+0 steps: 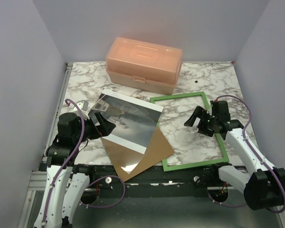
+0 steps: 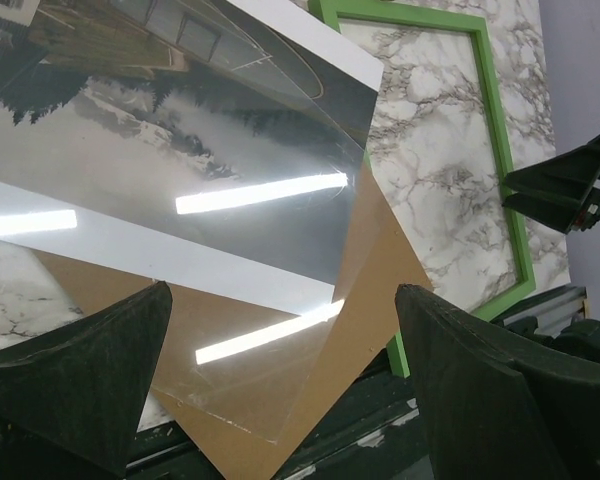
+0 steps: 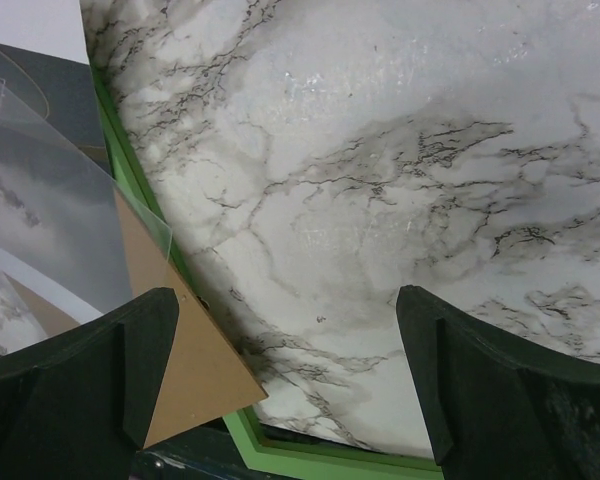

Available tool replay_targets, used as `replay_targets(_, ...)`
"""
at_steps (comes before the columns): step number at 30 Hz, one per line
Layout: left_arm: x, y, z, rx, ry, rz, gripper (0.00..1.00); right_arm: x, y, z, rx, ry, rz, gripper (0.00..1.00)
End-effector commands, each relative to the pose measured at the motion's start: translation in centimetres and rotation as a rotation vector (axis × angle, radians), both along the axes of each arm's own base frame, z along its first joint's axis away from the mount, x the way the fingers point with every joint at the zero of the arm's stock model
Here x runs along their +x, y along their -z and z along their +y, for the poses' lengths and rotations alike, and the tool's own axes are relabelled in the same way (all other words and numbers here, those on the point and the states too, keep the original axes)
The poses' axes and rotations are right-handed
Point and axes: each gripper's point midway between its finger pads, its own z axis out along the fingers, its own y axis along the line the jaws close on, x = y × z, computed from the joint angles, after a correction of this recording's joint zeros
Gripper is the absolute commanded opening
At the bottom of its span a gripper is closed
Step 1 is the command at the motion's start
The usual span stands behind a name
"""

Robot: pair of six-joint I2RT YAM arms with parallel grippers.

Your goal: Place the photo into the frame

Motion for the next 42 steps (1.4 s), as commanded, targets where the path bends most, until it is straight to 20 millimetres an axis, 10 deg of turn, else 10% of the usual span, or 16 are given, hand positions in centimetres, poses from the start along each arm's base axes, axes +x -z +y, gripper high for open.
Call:
replay_targets(1,-0.5,-1.3,-0.5,0.013,0.068,-0.033,0.99,1.0,-0.7,1.5,0.056,-0.079,-0.048,1.00)
replay_targets(15,-1.1,-1.2,-1.9,-0.038,0.150,-0.013,0.99,1.1,1.6,13.1,0.255,-0.393,0.035,1.00)
replay_targets(24,-1.4,-0.2,-2.0,-0.043,0.151,0.005,0.99,1.9,2.1,19.1,0.259,-0.513,0.088,0.82)
replay_targets(42,-2.0,1.7,-1.7,-0.041,0.129,0.057,0.98,-3.9,4.7,20.1,0.049,-0.578,0.189,0.78)
